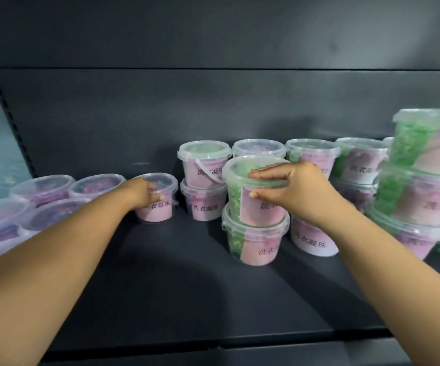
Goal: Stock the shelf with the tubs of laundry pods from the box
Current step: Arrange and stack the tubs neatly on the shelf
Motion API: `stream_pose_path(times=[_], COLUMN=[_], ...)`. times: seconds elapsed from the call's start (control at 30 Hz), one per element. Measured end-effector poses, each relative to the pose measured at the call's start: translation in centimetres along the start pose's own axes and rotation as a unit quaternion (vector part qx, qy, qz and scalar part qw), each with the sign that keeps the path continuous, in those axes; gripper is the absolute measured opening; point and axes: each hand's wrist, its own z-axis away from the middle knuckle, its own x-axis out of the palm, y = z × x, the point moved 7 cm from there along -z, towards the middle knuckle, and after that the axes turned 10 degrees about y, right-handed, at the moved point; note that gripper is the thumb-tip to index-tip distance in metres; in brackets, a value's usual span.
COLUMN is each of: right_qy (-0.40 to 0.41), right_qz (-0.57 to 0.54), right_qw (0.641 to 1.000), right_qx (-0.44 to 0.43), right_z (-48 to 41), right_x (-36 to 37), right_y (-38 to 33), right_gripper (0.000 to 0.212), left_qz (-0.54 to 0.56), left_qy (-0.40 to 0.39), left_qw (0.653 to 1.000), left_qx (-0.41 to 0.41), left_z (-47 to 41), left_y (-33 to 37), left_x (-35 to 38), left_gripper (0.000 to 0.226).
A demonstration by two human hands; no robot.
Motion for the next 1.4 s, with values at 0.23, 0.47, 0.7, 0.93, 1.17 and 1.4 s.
stream_pose_path(times=[0.23,0.47,0.7,0.93,1.17,1.4], right_qy=[0.007,-0.012,-0.023,-0.035,-0.041,-0.085], right_qz=[0.031,0.096,0.109,0.112,0.129,0.021], right_qw=[0.999,0.995,0.994,0.993,0.99,0.996], right_qx=[-0.005,-0.011,-0.008,-0.021,-0.039,-0.034], right_z=[0.1,-0.3,-0.5,-0.5,-0.2,0.1], right_x=[-0.4,-1.7,-2.2,-3.1,-3.9,-4.3], right_y=[0.2,0.6,1.2,1.7,2.1,2.5], right_gripper=[0.033,0.034,0.034,0.034,0.035,0.056], left_qz=[-0.017,0.021,0.227,0.092,0.264,0.366], left_qy=[-0.002,0.006,0.167,0.163,0.25,0.311], left_qw=[0.999,1.0,0.947,0.973,0.927,0.867], left_qx=[0.03,0.018,0.151,0.136,0.09,0.132], left_z=[-1.0,-0.5,1.9,-0.4,0.6,3.6], left_y=[-0.6,0.3,8.2,11.1,9.2,11.6], left_x=[-0.1,-0.9,-6.3,-3.5,-5.7,-12.5], left_gripper=[0.044,0.054,0.079,0.075,0.053,0.052])
